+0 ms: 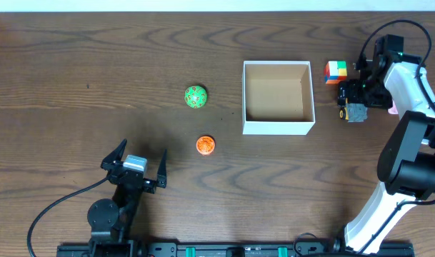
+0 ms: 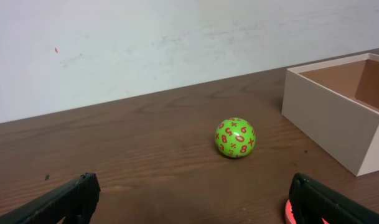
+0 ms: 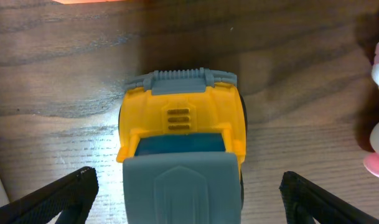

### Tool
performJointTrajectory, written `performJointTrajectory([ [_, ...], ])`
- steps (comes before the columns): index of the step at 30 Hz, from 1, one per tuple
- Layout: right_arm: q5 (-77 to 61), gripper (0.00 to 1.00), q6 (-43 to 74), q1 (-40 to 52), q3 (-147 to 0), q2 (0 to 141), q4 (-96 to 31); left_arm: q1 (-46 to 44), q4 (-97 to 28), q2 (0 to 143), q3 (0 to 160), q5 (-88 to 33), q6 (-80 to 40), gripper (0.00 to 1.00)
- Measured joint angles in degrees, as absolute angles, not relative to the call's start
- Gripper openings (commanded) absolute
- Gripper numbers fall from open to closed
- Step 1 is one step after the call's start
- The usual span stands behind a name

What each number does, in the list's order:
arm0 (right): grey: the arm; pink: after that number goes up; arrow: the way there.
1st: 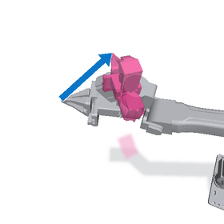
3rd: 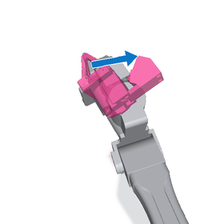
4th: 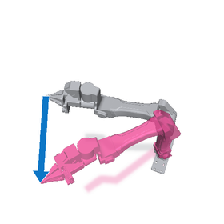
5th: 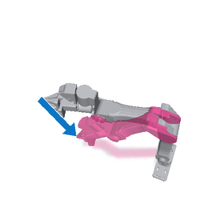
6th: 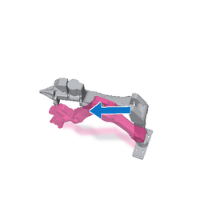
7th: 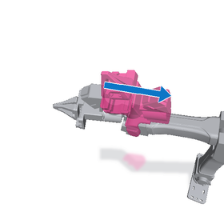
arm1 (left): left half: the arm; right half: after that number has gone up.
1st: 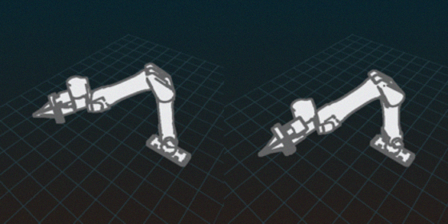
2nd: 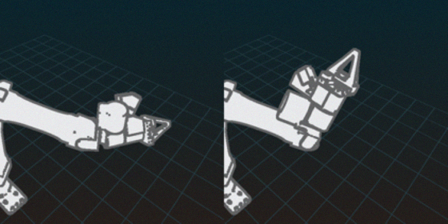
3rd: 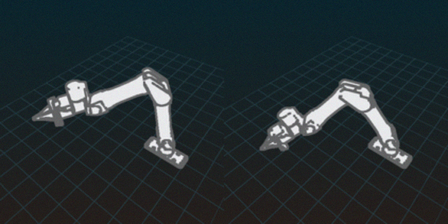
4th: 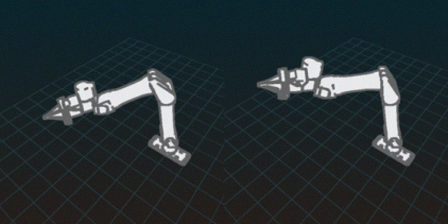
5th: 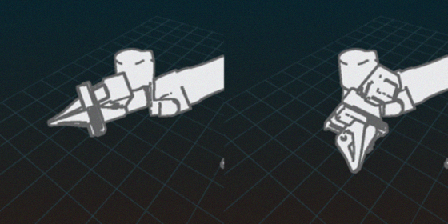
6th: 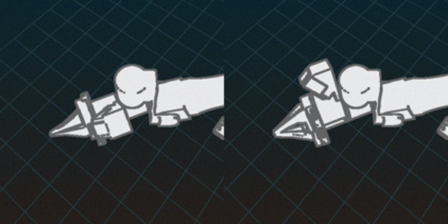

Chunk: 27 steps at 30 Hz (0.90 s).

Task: Pack container
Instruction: 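Lower the right gripper and close it on the toy truck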

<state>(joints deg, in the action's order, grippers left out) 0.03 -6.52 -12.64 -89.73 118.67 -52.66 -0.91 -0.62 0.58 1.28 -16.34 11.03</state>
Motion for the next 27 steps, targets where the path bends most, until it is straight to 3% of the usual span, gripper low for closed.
performJointTrajectory([
  [5, 0.1, 0.88, -6.7, -12.6, -89.3, 118.7, -52.2, -0.9, -0.6, 0.6, 1.3, -16.3, 11.0, 0.98],
  [8, 0.0, 0.77, -6.8, -12.6, -89.3, 118.7, -52.1, -0.9, -0.6, 0.6, 1.3, -16.3, 11.0, 0.98],
  [19, 0.0, 0.58, -6.7, -12.6, -89.2, 118.7, -51.3, -0.9, -0.6, 0.6, 1.3, -16.3, 11.0, 0.98],
  [27, 0.0, 0.58, -5.0, -12.6, -89.2, 118.7, -51.3, -0.9, -0.6, 0.6, 1.3, -16.3, 11.0, 0.98],
])
